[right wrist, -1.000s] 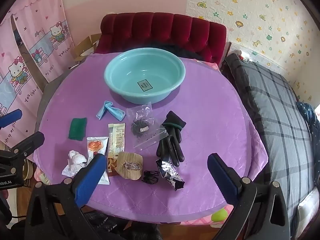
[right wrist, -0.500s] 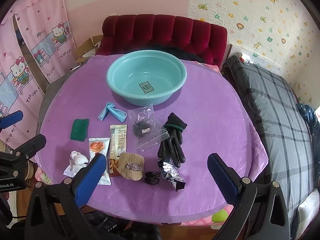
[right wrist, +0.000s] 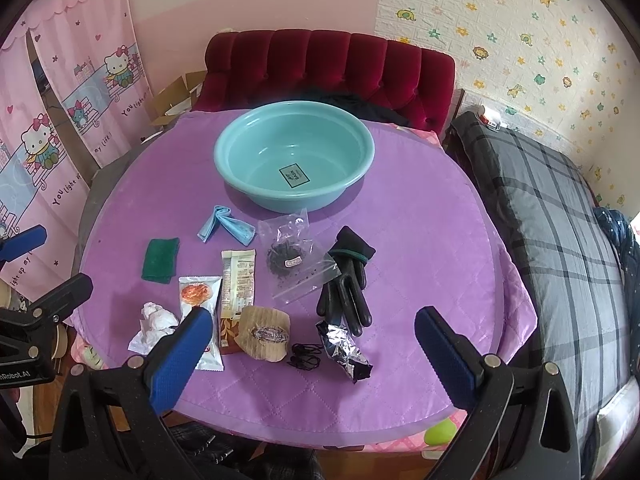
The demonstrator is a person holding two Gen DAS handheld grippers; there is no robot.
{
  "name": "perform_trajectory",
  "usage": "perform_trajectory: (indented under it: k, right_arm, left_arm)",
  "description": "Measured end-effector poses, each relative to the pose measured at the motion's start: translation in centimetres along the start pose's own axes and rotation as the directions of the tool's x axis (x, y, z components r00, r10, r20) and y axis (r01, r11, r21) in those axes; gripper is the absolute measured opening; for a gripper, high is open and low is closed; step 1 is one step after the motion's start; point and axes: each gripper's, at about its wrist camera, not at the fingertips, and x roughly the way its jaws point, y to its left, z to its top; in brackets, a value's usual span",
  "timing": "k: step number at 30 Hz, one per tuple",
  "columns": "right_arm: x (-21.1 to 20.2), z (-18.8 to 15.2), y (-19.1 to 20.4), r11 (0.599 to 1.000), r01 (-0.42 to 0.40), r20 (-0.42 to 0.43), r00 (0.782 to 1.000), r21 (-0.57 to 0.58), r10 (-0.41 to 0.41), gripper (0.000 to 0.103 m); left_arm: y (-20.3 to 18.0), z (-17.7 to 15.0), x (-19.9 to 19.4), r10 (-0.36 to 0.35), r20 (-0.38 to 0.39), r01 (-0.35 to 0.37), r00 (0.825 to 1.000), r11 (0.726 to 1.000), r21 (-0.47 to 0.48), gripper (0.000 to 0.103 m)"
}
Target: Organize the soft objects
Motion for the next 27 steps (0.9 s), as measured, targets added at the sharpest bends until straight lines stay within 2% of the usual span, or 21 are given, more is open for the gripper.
perform_trajectory:
  k: [27]
  right_arm:
    - [0.05,0.26,0.06,1.000,-0.014,0.008,1.000,-0.017,0.014,0.103]
  left_arm:
    - [0.66,-0.06,0.41,0.025,-0.012,-0.026,1.000,1.000,-0.008,0.103]
